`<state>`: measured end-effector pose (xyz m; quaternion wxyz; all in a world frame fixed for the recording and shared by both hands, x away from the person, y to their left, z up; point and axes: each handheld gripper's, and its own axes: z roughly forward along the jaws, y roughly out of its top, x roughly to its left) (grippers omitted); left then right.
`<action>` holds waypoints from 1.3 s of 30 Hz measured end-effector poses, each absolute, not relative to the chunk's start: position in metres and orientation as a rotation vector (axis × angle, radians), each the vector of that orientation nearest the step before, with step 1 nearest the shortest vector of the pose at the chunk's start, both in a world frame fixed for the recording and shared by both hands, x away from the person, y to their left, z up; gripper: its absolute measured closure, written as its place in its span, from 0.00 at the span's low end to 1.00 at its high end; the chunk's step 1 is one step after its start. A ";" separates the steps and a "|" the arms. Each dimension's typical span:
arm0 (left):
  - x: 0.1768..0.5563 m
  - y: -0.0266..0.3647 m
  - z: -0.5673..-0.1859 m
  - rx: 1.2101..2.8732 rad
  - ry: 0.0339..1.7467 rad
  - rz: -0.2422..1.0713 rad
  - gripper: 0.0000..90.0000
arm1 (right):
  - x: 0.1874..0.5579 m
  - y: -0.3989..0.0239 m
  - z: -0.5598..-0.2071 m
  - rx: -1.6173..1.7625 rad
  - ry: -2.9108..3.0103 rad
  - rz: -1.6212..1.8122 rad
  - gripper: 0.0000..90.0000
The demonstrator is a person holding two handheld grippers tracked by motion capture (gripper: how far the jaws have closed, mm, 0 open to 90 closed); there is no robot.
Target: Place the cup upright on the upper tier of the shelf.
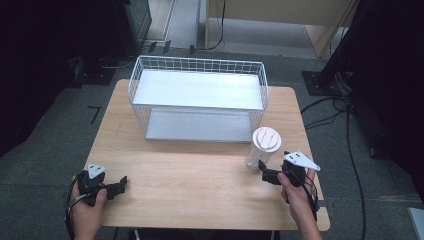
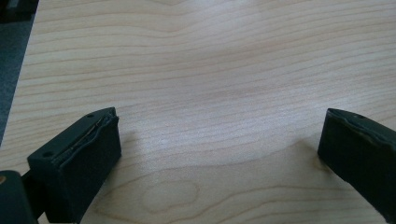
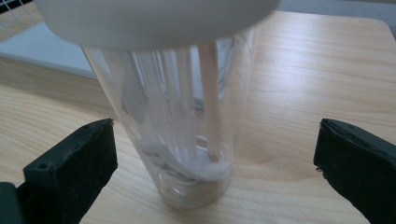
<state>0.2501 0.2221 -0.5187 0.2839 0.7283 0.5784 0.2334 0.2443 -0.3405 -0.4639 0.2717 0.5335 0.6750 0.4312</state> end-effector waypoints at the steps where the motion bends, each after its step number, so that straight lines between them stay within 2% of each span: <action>1: 0.250 0.222 -0.519 1.949 1.548 0.625 0.00 | 0.246 -0.339 -0.463 1.433 1.816 1.165 0.00; 19: 0.250 0.222 -0.519 1.949 1.548 0.625 0.00 | 0.263 -0.325 -0.446 1.416 1.739 1.310 0.00; 25: 0.250 0.222 -0.519 1.949 1.548 0.625 0.00 | 0.266 -0.320 -0.448 1.388 1.706 1.339 0.09; 39: 0.250 0.222 -0.519 1.949 1.548 0.625 0.00 | 0.262 -0.316 -0.437 1.365 1.633 1.343 0.15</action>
